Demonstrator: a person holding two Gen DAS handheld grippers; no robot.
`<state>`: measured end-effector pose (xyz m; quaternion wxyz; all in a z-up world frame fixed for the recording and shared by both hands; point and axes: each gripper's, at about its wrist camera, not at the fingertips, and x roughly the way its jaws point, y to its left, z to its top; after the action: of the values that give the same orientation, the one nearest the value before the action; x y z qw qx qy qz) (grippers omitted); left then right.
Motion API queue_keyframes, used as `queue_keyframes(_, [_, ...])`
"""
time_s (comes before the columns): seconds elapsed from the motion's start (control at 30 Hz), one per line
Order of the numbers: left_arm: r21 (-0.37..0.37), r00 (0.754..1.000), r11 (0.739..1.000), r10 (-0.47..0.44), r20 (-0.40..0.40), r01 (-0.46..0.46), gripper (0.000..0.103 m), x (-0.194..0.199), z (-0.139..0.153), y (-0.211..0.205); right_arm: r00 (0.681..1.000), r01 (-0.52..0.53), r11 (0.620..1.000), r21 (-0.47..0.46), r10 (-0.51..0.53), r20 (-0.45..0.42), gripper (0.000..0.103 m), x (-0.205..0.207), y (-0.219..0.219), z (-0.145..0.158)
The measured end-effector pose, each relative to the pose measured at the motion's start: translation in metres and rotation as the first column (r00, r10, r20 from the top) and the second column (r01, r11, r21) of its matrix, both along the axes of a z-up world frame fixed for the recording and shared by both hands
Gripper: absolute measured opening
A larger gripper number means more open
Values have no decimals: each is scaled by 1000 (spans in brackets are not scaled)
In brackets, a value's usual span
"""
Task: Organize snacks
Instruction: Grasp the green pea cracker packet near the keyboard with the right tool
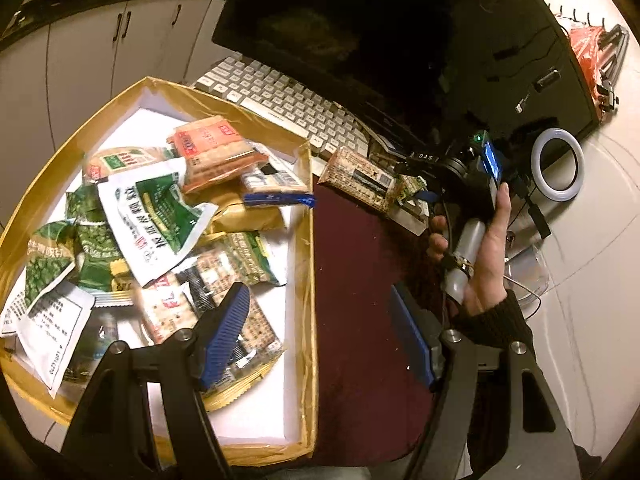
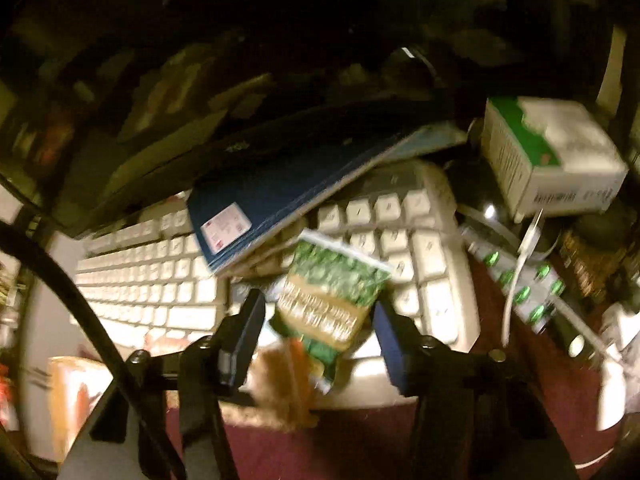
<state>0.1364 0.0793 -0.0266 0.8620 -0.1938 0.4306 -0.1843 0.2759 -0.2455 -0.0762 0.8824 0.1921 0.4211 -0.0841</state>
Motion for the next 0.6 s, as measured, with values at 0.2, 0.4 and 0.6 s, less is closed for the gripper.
queue_keyframes(0.2, [3,1000,1000,6,-5,-6,72,-2,-1,1,1000,14,998,-63,-12,24,41,-16,2,3])
queue_keyframes(0.4, [30,1000,999,-14,1,14,72,0,4,-14,996,2,1000,24,-4,92,39,-74,-24,11])
queue_keyframes(0.6, [87,997,993,-75,-31,77,72,17,5,-47,988,-44,996,82,31,154,38,-124,-42,13])
